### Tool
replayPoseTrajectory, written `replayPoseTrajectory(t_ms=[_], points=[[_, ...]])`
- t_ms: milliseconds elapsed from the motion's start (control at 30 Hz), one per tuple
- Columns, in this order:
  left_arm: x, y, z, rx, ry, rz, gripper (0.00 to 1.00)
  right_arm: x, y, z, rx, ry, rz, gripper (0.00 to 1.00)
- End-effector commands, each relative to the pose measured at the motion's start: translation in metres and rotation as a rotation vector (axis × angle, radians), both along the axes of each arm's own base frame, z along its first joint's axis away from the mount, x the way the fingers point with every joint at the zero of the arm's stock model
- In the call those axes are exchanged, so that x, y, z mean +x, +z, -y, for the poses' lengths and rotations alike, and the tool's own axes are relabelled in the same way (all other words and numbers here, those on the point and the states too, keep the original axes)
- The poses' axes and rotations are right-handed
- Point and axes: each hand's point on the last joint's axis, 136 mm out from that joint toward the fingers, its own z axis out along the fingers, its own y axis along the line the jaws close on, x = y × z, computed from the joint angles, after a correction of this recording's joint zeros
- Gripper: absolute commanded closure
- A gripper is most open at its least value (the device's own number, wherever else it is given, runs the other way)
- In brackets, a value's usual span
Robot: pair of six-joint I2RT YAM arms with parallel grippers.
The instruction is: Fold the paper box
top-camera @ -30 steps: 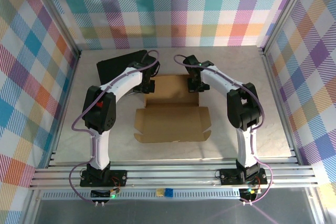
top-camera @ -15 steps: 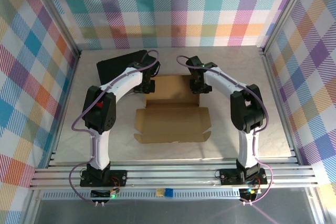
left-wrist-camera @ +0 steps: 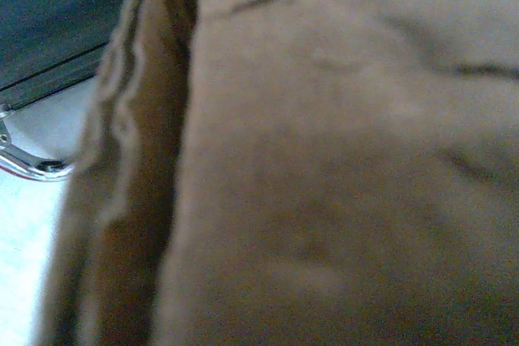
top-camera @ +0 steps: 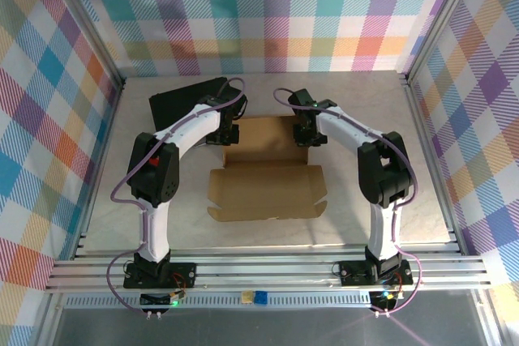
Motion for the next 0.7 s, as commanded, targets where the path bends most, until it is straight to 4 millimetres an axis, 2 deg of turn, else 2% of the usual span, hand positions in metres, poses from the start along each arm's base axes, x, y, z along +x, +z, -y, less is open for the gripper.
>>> replayPoseTrajectory(t_ms=[0,100,200,367,567,667], points=[[-0.003,0.011,-0.007,0.039,0.011,0.019,1.0,-0.007,-0.018,0.007,-0.048,-0.02,-0.073,0.83],[-0.003,0.012,-0.008,0.044,0.007,0.018,1.0,-0.007,-0.019,0.012,-0.078,-0.025,-0.079,0.86],[-0.003,0.013,-0.008,0.049,0.009,0.018,1.0,-0.008,-0.018,0.02,-0.125,-0.043,-0.072,1.0],[-0.003,0.013,-0.011,0.062,0.018,0.015,1.0,-0.009,-0.01,0.031,-0.218,-0.053,-0.04,1.0],[-0.002,0.014,-0.009,0.055,0.009,0.014,1.0,-0.01,-0.015,0.026,-0.205,-0.041,-0.046,1.0],[-0.001,0.014,-0.008,0.056,0.002,0.013,1.0,-0.01,-0.017,0.016,-0.146,-0.018,-0.047,0.86]])
